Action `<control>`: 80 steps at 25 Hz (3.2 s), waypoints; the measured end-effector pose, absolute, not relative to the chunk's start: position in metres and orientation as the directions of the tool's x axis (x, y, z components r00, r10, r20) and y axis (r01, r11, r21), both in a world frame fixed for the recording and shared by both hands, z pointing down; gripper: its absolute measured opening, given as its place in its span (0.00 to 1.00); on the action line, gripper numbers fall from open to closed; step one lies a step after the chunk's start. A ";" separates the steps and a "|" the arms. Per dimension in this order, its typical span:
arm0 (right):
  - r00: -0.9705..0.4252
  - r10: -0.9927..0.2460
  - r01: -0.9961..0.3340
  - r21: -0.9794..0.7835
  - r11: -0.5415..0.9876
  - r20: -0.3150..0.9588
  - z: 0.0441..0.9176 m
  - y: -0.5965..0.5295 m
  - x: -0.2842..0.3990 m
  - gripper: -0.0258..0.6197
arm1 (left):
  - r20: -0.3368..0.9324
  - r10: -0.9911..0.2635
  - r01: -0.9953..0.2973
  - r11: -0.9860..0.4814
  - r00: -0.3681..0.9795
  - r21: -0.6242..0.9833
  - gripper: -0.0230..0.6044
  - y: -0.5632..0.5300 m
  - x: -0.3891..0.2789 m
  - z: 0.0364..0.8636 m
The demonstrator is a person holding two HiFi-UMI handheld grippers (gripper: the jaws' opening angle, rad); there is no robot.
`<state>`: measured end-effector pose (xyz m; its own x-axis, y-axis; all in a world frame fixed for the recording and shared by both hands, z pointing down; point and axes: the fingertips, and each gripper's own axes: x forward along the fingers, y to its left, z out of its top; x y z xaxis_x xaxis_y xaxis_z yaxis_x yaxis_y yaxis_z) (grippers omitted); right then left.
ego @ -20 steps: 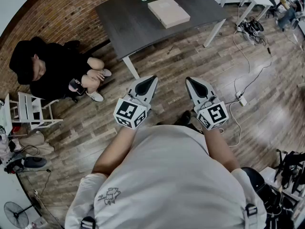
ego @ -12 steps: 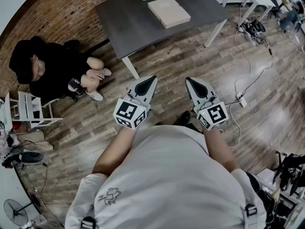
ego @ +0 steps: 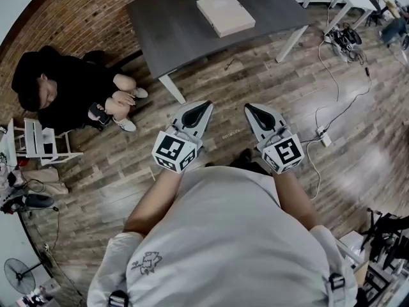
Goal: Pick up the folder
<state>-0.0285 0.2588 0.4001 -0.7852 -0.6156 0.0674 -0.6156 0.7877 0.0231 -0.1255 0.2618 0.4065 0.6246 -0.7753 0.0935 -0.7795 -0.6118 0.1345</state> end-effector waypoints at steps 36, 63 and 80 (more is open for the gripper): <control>-0.723 -0.678 -0.689 -0.071 0.721 0.130 0.428 0.135 0.193 0.40 | 0.136 -0.744 -0.756 -0.637 0.655 0.154 0.39 0.130 0.077 0.428; -0.723 -0.679 -0.690 -0.080 0.719 0.126 0.411 -0.113 0.088 0.39 | 0.123 -0.724 -0.733 -0.661 0.679 0.158 0.39 -0.125 -0.015 0.413; -0.801 -0.575 -0.594 -0.100 0.798 0.166 0.423 -0.218 -0.029 0.39 | 0.124 -0.787 -0.794 -0.582 0.604 0.177 0.39 -0.213 -0.129 0.425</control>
